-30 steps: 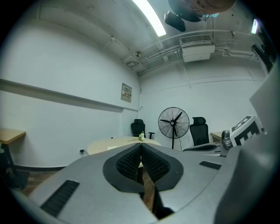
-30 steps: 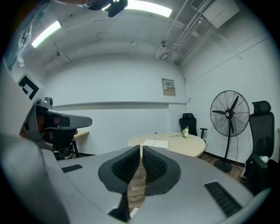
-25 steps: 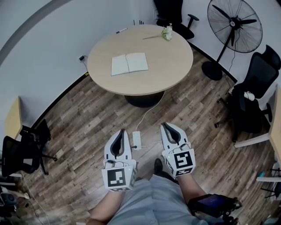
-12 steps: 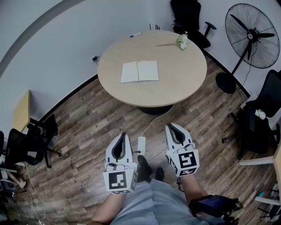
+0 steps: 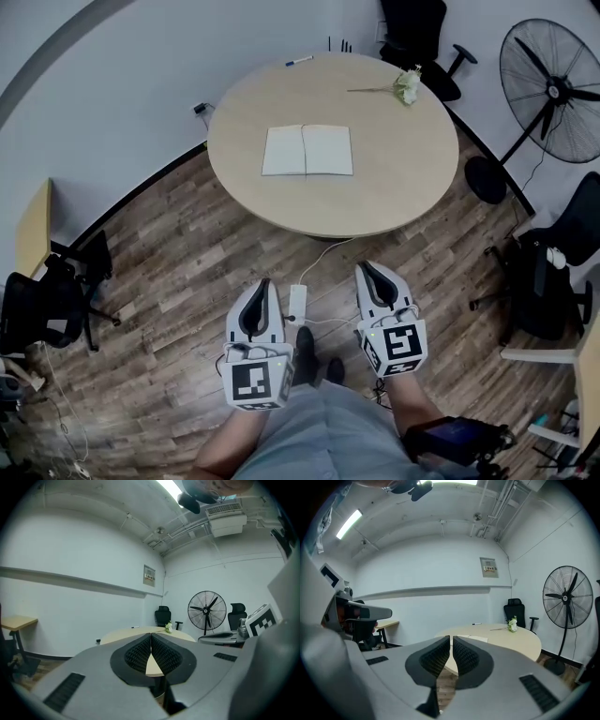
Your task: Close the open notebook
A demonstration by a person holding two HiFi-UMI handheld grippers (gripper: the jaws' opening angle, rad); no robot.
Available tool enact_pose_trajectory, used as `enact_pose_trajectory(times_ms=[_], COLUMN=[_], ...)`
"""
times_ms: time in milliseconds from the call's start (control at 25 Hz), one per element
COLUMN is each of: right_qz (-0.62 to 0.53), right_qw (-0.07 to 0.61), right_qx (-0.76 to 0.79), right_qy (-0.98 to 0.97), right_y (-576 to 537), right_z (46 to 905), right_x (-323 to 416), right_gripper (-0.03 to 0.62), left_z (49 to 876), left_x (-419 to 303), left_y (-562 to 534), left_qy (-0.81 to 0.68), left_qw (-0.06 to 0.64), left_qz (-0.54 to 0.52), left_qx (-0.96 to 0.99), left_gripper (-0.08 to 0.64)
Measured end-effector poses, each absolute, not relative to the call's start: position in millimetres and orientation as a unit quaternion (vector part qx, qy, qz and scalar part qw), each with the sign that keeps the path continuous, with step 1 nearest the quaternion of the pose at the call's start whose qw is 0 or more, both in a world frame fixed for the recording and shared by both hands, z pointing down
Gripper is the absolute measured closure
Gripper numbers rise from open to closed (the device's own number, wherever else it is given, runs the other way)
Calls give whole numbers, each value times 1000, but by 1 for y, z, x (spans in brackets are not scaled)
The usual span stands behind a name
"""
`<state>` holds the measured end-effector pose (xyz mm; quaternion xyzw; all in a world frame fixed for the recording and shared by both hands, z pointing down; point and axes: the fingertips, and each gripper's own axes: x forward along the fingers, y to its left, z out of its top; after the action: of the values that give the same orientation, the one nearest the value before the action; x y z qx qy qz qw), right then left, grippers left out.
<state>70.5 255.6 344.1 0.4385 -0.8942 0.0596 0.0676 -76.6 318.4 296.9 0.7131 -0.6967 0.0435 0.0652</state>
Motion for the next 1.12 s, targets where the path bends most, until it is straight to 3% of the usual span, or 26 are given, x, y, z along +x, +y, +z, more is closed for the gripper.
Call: enact_pose_trajectory(times_ms=[600, 1120], right_qz=[20, 26], right_qw=[56, 70], right_qx=[478, 494], right_qy=[-876, -866], right_y=[167, 134], right_z=[309, 319], right_x=[1, -8], right_gripper=[541, 541], left_z=[267, 287], left_x=[-146, -156], left_y=[214, 172], left_qy=[-657, -641], left_qw=[27, 51], left_qz=[-4, 5], left_qx=[754, 766], left_gripper=[540, 540])
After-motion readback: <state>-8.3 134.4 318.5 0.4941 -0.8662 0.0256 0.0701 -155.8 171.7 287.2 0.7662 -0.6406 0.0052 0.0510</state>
